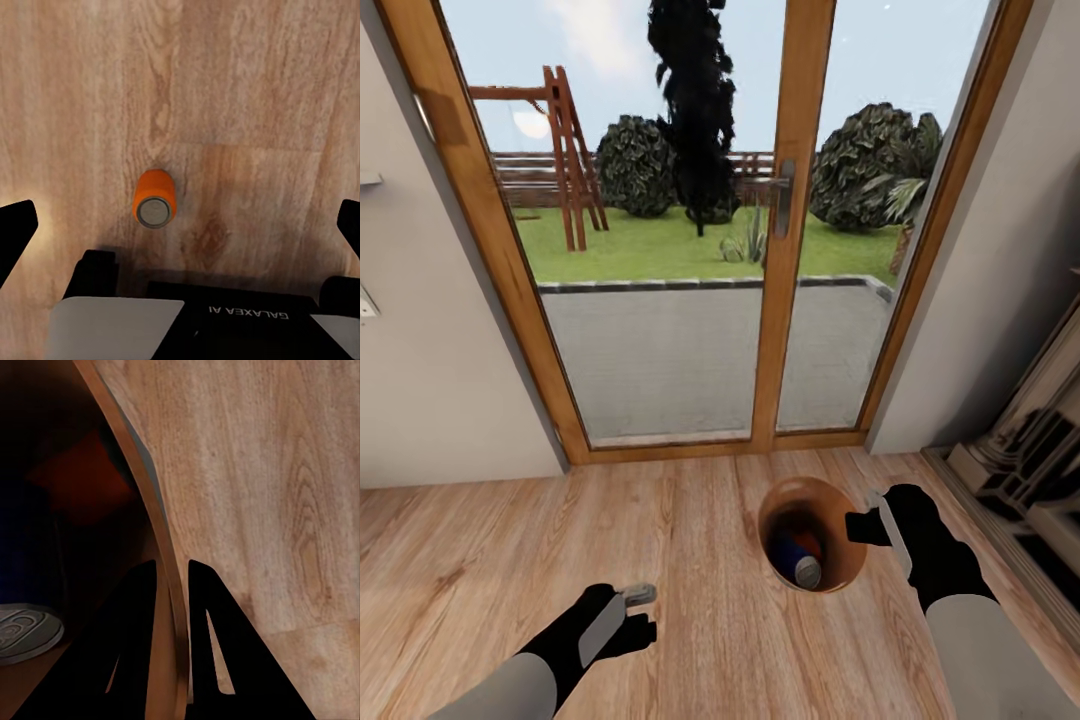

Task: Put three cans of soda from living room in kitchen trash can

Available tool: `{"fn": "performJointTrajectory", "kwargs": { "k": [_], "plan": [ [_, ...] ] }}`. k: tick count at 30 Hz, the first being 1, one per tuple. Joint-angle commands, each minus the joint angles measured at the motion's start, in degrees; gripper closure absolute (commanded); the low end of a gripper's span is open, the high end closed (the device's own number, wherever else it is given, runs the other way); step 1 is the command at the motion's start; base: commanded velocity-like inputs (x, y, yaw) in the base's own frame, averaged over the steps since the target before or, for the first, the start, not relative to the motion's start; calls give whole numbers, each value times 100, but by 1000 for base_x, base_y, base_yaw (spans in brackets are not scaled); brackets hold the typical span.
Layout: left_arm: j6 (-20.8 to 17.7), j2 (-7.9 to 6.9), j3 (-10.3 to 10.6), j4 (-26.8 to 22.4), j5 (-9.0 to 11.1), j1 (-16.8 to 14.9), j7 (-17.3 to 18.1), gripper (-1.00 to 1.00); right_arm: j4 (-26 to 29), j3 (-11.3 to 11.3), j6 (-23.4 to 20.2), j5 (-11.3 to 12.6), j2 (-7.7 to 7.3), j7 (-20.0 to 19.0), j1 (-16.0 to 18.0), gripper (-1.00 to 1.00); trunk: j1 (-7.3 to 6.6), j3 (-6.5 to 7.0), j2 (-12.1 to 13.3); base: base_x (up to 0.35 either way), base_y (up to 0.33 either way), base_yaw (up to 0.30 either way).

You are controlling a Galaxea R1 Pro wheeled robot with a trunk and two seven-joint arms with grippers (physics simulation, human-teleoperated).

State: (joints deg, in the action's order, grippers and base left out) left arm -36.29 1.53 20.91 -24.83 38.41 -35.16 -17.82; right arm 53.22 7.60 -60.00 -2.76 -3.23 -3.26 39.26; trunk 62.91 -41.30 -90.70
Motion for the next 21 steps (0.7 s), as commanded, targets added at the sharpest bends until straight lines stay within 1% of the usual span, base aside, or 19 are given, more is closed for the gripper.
{"fn": "performJointTrajectory", "kwargs": {
  "k": [1, 9, 21],
  "plan": [
    [0, 8, 0, -2, -1, 0, -2, -100, 0, 2, 0, 99, 0, -26, 2, 100, 0, -4, 0, 0, 0, 0],
    [0, 74, 1, -11, -7, 0, -54, -100, 4, -1, 0, 100, 1, -26, 2, 100, 0, -53, 0, 0, 0, 0],
    [-2, 101, 2, -13, -7, 0, -72, -100, 1, -4, 0, 100, 6, -26, 2, 100, 0, -161, 0, 0, 0, 0]
  ]
}}
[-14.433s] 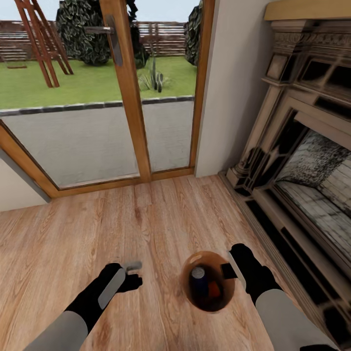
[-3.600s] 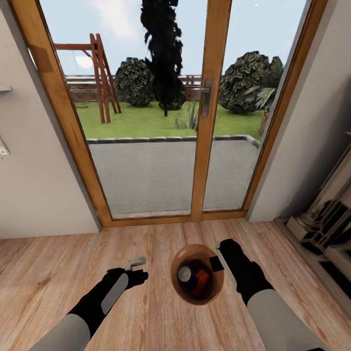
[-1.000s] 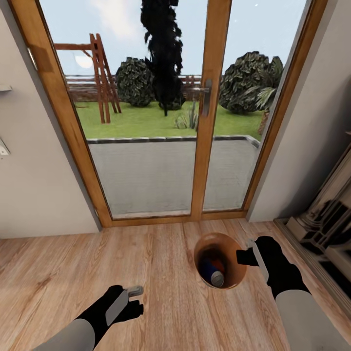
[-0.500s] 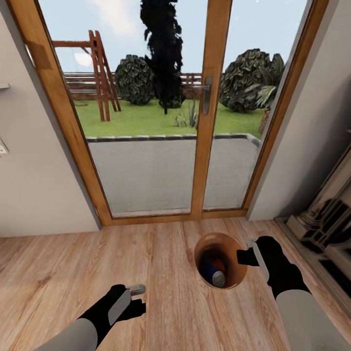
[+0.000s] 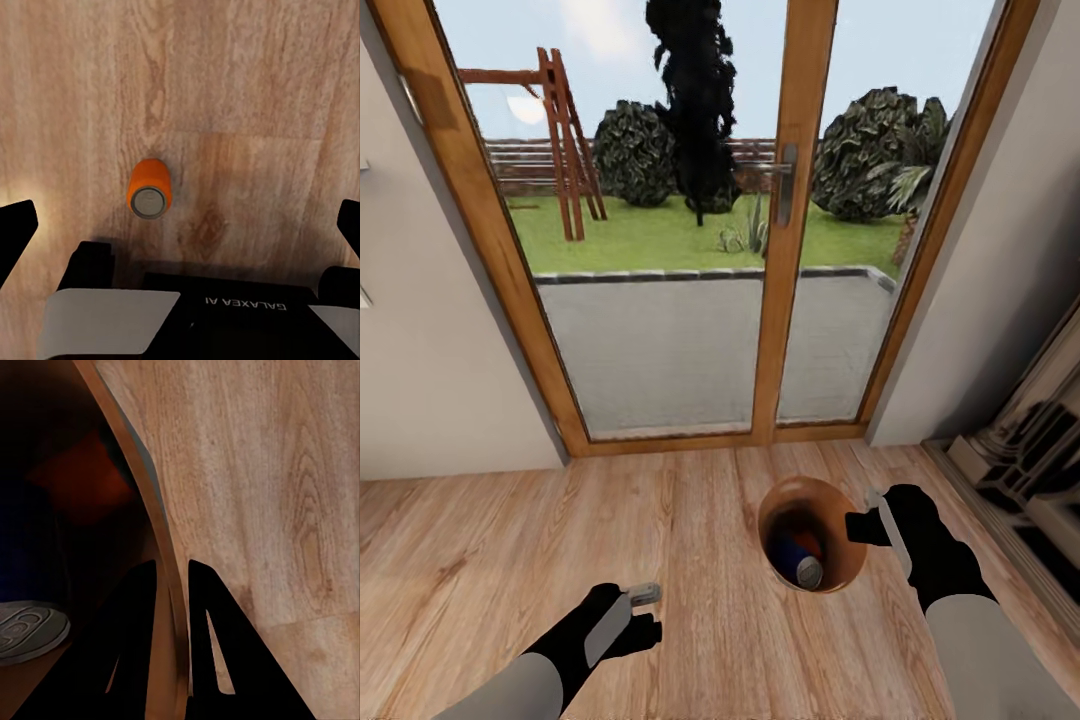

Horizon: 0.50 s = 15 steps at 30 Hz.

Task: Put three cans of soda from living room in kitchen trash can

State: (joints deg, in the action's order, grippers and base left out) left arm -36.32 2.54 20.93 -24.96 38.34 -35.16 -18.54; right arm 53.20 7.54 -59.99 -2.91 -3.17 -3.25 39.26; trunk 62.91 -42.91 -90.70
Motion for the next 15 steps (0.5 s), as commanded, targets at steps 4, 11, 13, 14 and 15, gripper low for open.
{"fn": "performJointTrajectory", "kwargs": {
  "k": [4, 11, 13, 14, 15],
  "plan": [
    [-12, 0, 1, 9, -2, 0, 4, -100, 1, 2, -1, 115, 1, -27, 3, 100, 87, -108, -161, 0, 0, 0],
    [-24, -2, 0, 11, -2, 0, 8, -100, -2, 2, -1, 115, 5, -27, 3, 100, 109, -191, -201, 0, 0, 0],
    [-24, -4, 1, 10, 0, 0, 8, -100, -1, 0, -1, 115, 6, -27, 3, 100, 109, -209, -201, 0, 0, 0],
    [-24, -5, 1, 10, -1, 0, 10, -100, -1, -1, -1, 115, 7, -27, 3, 100, 109, -218, -201, 0, 0, 0],
    [-21, -6, 0, 10, -1, 0, 13, -100, -2, 0, -1, 115, 8, -27, 3, 100, 109, -228, -201, 0, 0, 0]
  ]
}}
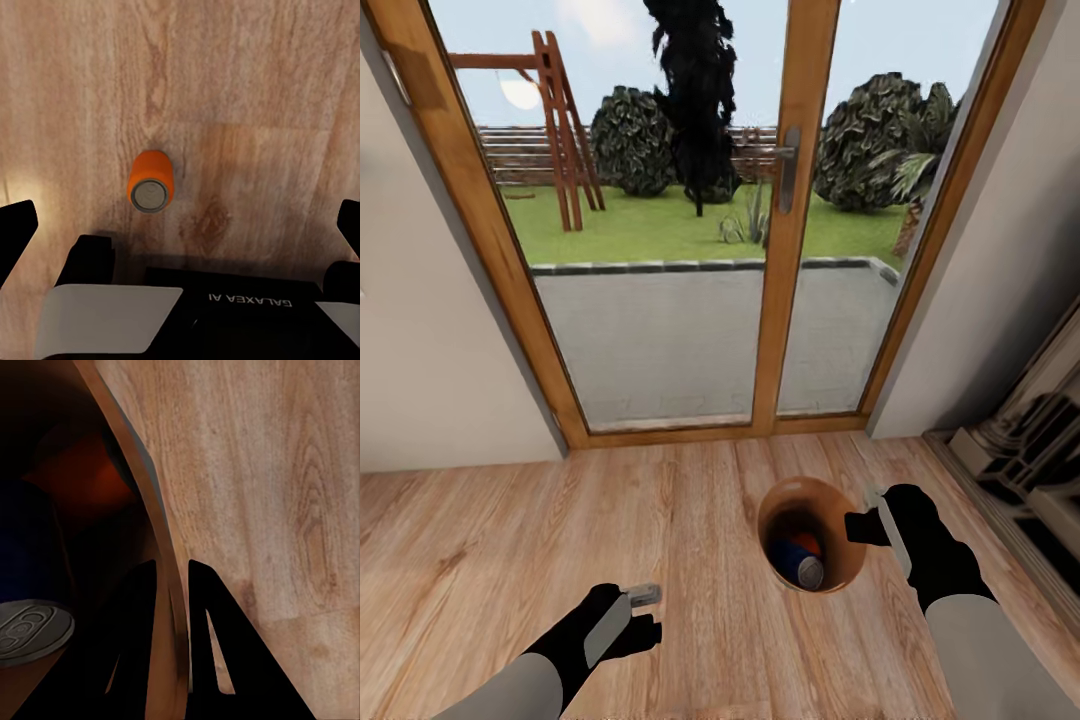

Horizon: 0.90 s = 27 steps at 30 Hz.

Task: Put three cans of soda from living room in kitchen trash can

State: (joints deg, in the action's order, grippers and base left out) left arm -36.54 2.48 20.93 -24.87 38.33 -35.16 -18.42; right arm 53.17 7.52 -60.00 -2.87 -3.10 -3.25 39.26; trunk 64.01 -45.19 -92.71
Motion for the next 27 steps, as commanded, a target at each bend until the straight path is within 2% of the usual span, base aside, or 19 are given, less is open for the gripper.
{"fn": "performJointTrajectory", "kwargs": {
  "k": [1, 14, 23, 27],
  "plan": [
    [3, -1, 1, 0, 0, 0, 5, -100, 3, -1, 0, 111, 2, -27, 3, 100, 22, -27, -41, 0, 0, 0],
    [65, -5, 15, -3, -1, 0, 58, -100, 6, -5, 0, 108, 22, -27, 3, 100, 307, -380, -562, 0, 0, 0],
    [203, -10, 17, -2, -1, 0, 71, -100, 5, -13, 0, 103, 36, -27, 3, 100, 307, -463, -562, 0, 0, 0],
    [220, -12, 16, -1, -1, 0, 73, -100, 5, -12, 0, 102, 30, -27, 3, 100, 395, -572, -722, 0, 0, 0]
  ]
}}
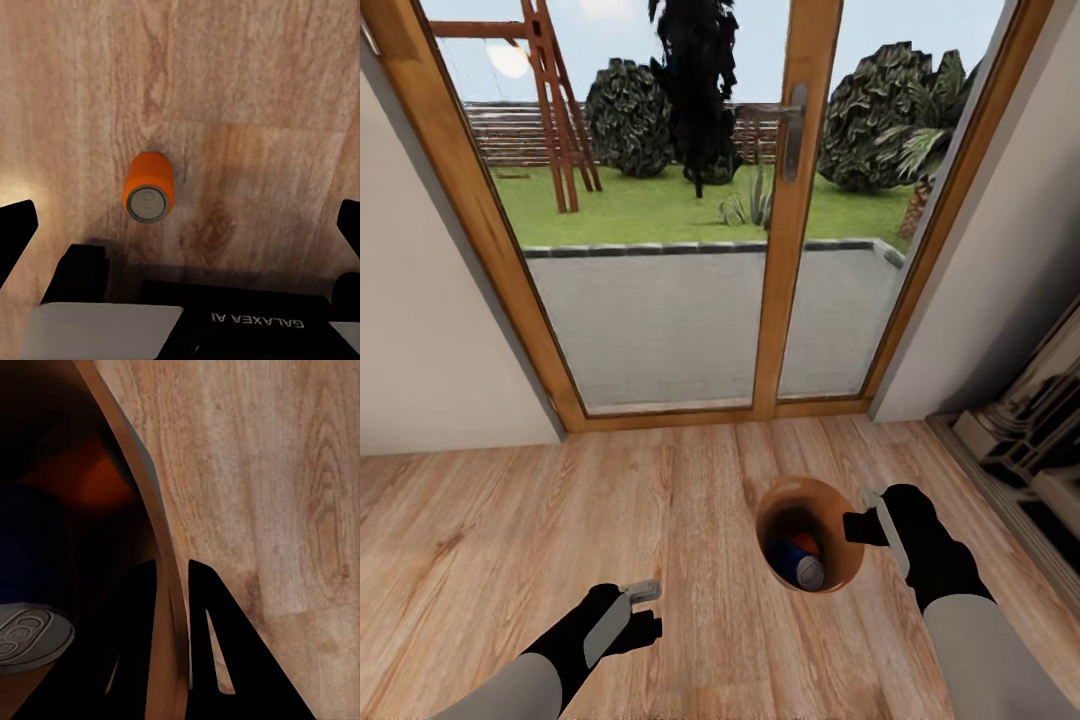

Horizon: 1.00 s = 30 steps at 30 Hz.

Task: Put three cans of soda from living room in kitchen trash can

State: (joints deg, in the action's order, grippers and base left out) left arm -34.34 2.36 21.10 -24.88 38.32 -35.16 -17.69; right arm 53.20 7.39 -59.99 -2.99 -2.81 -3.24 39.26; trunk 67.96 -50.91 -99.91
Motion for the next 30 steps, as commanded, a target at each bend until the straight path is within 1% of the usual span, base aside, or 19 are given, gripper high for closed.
{"fn": "performJointTrajectory", "kwargs": {
  "k": [1, 13, 15, 17, 18, 22, 23, 26, 27, 29, 30],
  "plan": [
    [2, -1, 0, 0, 0, 0, 1, -100, 2, 3, -1, 115, -3, -27, 3, 100, 22, -27, -42, 0, 0, 0],
    [24, 8, -6, -4, 1, 0, 3, -100, 29, 44, -1, 155, -32, -29, 10, 100, 22, -138, -42, 0, 0, 13],
    [80, 9, -8, -1, 6, 0, 3, -100, 49, 53, -1, 155, -1, -33, 120, 100, 22, -156, -42, 0, 0, 78],
    [98, 9, -8, -2, 7, 0, 1, -100, 28, 43, -1, 150, 12, -34, 286, 100, 22, -175, -42, 0, 0, 85],
    [109, 10, -8, -1, 7, 0, 0, -100, -37, 37, -1, 145, 20, -35, 465, 100, 22, -184, -42, 0, 0, 91],
    [121, 10, -9, -5, 8, 0, -3, -100, -425, 37, -1, 137, 14, -36, 910, 100, 22, -221, -42, 0, 0, 93],
    [124, 10, -9, -6, 8, 0, -2, -100, -724, 51, -1, 137, -2, -36, 1160, 100, 22, -230, -42, 0, 0, 96],
    [127, 13, -9, -7, 9, 0, 0, -100, -1208, 71, -1, 135, -19, -36, 1508, 100, 22, -258, -42, 0, 0, 96],
    [126, 15, -9, -8, 9, 0, 1, -100, -1495, 78, -1, 134, -20, -36, 1698, 100, 44, -285, -82, 0, 0, 97],
    [125, 17, -9, -8, 9, 0, 2, -100, -1822, 83, -1, 133, -17, -36, 1893, 100, 88, -339, -162, 0, 0, 97],
    [126, 17, -9, -8, 9, 0, 0, -100, -1897, 84, -1, 133, -14, -36, 1935, 100, 110, -366, -203, 0, 0, 97]
  ]
}}
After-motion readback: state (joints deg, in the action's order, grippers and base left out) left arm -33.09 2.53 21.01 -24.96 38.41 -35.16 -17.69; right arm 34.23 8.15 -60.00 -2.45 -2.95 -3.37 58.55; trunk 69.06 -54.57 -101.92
